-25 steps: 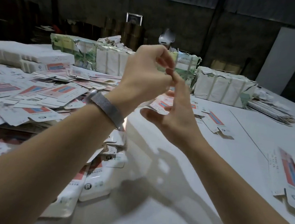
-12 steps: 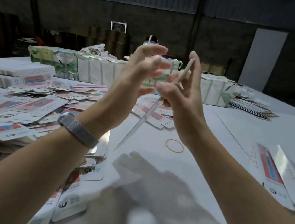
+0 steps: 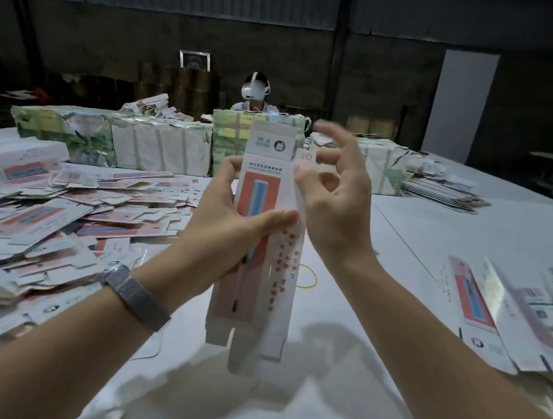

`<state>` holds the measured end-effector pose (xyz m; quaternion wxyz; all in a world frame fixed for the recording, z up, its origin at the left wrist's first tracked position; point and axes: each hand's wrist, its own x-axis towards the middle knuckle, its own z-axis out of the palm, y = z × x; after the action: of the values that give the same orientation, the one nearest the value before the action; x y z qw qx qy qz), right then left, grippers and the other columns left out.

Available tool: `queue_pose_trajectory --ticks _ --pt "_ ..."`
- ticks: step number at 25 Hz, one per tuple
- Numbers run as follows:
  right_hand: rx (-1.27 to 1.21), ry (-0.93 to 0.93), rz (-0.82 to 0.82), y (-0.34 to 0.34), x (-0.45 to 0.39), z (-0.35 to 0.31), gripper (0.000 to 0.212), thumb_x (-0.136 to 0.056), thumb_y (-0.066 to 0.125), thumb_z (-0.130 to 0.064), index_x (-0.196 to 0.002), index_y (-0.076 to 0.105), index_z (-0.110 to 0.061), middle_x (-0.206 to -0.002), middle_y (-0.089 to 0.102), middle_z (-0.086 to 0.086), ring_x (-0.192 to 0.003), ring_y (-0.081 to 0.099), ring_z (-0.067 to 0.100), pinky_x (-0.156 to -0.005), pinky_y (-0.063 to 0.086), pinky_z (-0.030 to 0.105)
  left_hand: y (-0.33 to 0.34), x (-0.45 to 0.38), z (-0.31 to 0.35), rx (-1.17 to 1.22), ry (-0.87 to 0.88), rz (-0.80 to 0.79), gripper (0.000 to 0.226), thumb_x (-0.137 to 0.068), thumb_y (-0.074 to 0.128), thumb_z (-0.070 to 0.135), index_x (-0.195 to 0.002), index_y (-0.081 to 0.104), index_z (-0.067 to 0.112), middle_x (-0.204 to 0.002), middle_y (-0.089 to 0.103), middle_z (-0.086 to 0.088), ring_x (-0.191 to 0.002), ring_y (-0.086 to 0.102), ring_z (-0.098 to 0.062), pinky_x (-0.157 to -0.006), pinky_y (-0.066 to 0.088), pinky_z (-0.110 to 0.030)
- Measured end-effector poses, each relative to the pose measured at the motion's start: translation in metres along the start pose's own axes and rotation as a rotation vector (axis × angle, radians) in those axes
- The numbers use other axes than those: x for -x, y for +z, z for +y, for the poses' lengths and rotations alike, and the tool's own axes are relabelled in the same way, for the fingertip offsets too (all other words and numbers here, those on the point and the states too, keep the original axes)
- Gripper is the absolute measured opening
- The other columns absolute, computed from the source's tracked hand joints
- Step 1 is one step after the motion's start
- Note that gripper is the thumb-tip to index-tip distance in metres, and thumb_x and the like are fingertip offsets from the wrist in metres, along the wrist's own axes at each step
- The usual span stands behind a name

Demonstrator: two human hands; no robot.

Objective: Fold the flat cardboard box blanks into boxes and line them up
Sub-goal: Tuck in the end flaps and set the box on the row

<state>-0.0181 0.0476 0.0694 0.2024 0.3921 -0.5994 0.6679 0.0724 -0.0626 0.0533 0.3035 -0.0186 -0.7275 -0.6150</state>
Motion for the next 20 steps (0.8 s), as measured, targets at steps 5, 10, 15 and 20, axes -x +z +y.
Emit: queue_pose_trajectory --ticks 5,10,15,20 --pt "0.28 -0.062 -0.054 -0.001 0.003 0.007 0.025 -0.093 0.066 -0.021 -0.117 0.072 -0.017 -0.103 0.053 -0.004 -0.086 0.054 0.006 -0.072 0.048 0.014 0.006 0.001 -0.002 0.162 -0.044 -0.006 0.042 -0.097 0.06 0.003 -0.122 0.043 0.032 -0.089 0.073 0.006 -0.077 0.074 -0.016 -0.059 0.059 -0.033" --pt "0.258 -0.039 -0.075 0.003 0.004 0.008 0.03 -0.091 0.069 -0.026 -0.12 0.071 -0.018 -0.106 0.055 0.0 -0.098 0.057 0.017 -0.072 0.057 0.043 0.001 0.001 0.005 0.284 -0.066 -0.094 0.04 -0.099 0.045 0.019 -0.138 0.045 0.029 -0.093 0.075 0.004 -0.078 0.074 -0.014 -0.059 0.059 -0.03" --pt "-0.027 0.195 -0.178 0.007 0.006 0.002 0.056 -0.086 0.059 -0.051 -0.134 0.059 -0.021 -0.112 0.064 0.0 -0.099 0.065 0.017 -0.07 0.058 0.033 0.001 0.0 0.003 0.237 -0.063 -0.121 0.05 -0.101 0.032 0.048 -0.14 0.053 0.027 -0.116 0.074 -0.005 -0.09 0.072 -0.021 -0.067 0.054 -0.03" --pt "-0.178 0.238 -0.206 0.006 0.005 -0.003 0.053 -0.092 0.05 -0.04 -0.145 0.045 -0.029 -0.112 0.068 -0.001 -0.099 0.069 0.011 -0.08 0.06 0.032 0.004 -0.004 -0.003 0.201 -0.045 -0.158 0.069 -0.085 0.066 0.028 -0.148 0.041 0.038 -0.126 0.061 -0.002 -0.1 0.068 -0.01 -0.069 0.052 -0.02"
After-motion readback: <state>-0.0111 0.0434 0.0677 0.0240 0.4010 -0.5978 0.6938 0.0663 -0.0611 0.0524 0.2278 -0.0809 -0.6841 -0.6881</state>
